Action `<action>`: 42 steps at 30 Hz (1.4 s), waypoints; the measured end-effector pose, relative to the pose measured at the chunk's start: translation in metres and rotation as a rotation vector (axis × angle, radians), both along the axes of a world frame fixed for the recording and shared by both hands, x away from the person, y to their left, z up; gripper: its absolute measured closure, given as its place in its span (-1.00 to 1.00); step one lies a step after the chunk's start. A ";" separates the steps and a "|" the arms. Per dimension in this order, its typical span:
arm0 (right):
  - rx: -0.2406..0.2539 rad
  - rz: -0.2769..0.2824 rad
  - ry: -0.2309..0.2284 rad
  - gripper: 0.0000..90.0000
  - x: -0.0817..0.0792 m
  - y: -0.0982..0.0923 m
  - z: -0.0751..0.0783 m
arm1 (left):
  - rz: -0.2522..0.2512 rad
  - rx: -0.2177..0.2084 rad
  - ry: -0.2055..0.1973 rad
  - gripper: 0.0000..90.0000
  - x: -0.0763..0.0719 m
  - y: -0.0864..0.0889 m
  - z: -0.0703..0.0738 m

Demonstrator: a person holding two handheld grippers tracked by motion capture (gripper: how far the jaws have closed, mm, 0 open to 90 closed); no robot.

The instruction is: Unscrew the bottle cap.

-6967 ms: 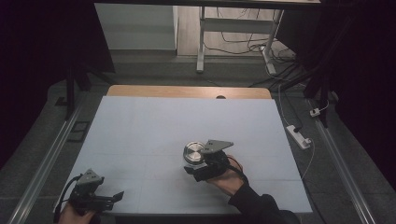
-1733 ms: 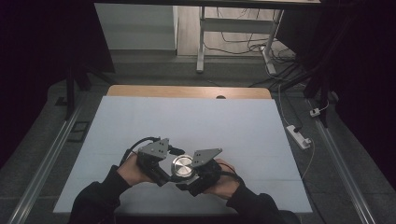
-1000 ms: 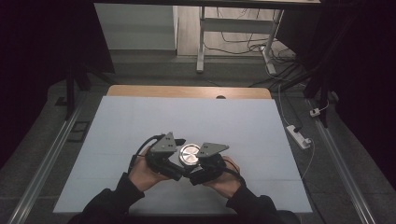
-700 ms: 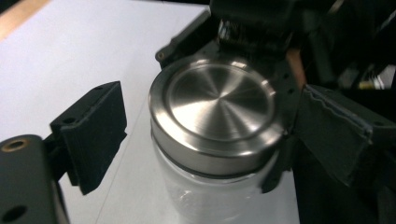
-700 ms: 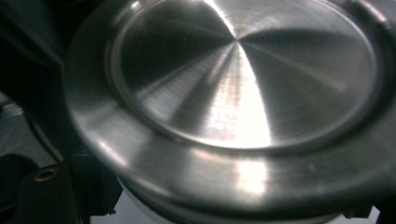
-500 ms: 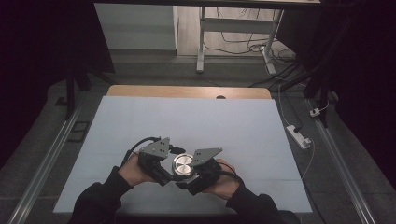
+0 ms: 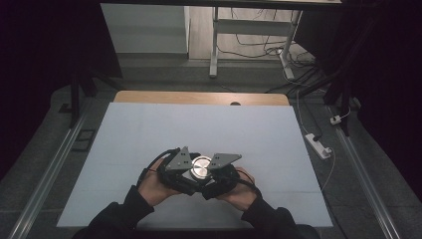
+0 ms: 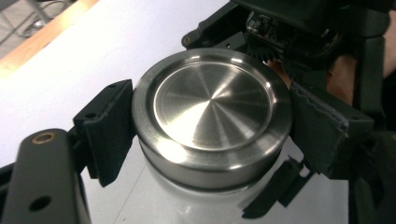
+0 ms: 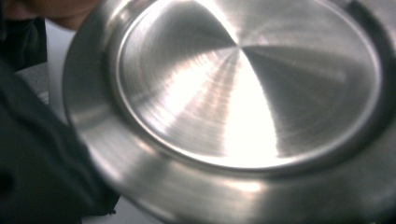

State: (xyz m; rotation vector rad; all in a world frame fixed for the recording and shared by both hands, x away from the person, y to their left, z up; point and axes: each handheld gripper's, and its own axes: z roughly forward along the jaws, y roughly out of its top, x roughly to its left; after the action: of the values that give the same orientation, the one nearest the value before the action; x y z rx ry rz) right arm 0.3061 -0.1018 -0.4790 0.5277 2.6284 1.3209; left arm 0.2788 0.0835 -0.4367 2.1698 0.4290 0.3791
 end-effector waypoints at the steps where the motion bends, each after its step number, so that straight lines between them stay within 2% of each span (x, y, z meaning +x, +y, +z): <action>1: 0.006 0.001 0.001 -0.67 0.000 0.000 0.000 | -0.011 -0.001 -0.001 -0.60 0.000 0.000 0.001; 5: 0.029 0.023 -0.001 -0.67 -0.003 0.000 0.005 | -0.104 -0.116 0.059 -0.79 0.006 0.016 0.008; 8: 0.031 0.046 0.005 -0.67 -0.005 0.000 0.005 | -0.154 -0.160 0.103 -0.94 0.010 0.029 0.012; 10: 0.030 0.061 0.005 -0.67 -0.006 0.001 0.003 | -0.216 -0.163 0.129 -0.94 0.013 0.035 0.011; 12: 0.032 0.075 0.011 -0.67 -0.006 0.002 0.003 | -0.243 -0.122 0.134 -0.89 0.015 0.038 0.006; 13: 0.032 0.081 0.009 -0.67 -0.007 0.003 0.003 | -0.248 -0.087 0.130 -0.88 0.016 0.037 0.004; 14: 0.030 0.086 0.008 -0.67 -0.007 0.004 0.003 | -0.248 -0.087 0.130 -0.87 0.016 0.037 0.004; 15: 0.031 0.090 0.012 -0.67 -0.008 0.004 0.003 | -0.238 -0.041 0.118 -0.86 0.016 0.034 -0.001; 17: 0.032 0.100 0.016 -0.67 -0.008 0.005 0.003 | -0.247 -0.033 0.111 -0.80 0.016 0.032 -0.004; 19: 0.027 0.103 0.014 -0.67 -0.009 0.006 0.002 | -0.257 -0.040 0.103 -0.58 0.015 0.031 -0.005; 23: 0.023 0.097 0.017 -0.67 -0.009 0.005 0.002 | -0.245 -0.038 0.080 -0.56 0.014 0.031 -0.004; 27: 0.023 0.061 0.007 -0.67 -0.006 0.003 0.001 | -0.146 -0.081 0.084 -0.54 0.011 0.025 -0.001; 31: 0.017 0.003 0.005 -0.67 -0.002 0.000 0.000 | -0.001 -0.066 0.063 -0.54 0.003 0.009 -0.001; 32: 0.017 0.003 0.005 -0.67 -0.002 0.000 0.000 | -0.001 -0.066 0.063 -0.54 0.003 0.009 -0.001; 34: 0.019 -0.025 0.005 -0.67 0.000 -0.002 0.000 | 0.055 -0.067 0.048 -0.54 -0.001 0.002 -0.001; 35: 0.019 -0.025 0.005 -0.67 0.000 -0.002 0.000 | 0.055 -0.067 0.048 -0.55 -0.001 0.002 -0.001; 36: 0.028 -0.025 0.005 -0.67 0.000 -0.002 0.001 | 0.011 -0.092 0.063 -0.60 0.001 0.005 0.001; 37: 0.028 -0.025 0.005 -0.67 0.000 -0.002 0.001 | 0.011 -0.092 0.063 -0.68 0.001 0.005 0.001; 38: 0.044 -0.013 0.007 -0.67 -0.001 -0.002 0.003 | -0.047 -0.140 0.100 -0.75 0.005 0.012 0.005; 39: 0.044 -0.013 0.007 -0.67 -0.001 -0.002 0.003 | -0.047 -0.140 0.100 -0.81 0.005 0.012 0.005; 40: 0.053 0.014 0.013 -0.67 -0.002 -0.002 0.004 | -0.099 -0.168 0.114 -0.84 0.009 0.020 0.007; 41: 0.053 0.014 0.013 -0.67 -0.002 -0.002 0.004 | -0.099 -0.168 0.114 -0.84 0.009 0.020 0.007; 42: 0.061 0.045 0.023 -0.67 -0.003 -0.002 0.004 | -0.127 -0.170 0.109 -0.82 0.010 0.024 0.008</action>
State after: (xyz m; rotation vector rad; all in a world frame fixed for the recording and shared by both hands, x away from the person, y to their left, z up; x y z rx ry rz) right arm 0.3033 -0.1034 -0.4752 0.4979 2.6407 1.4206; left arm 0.2883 0.1071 -0.4287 2.0453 0.3677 0.1485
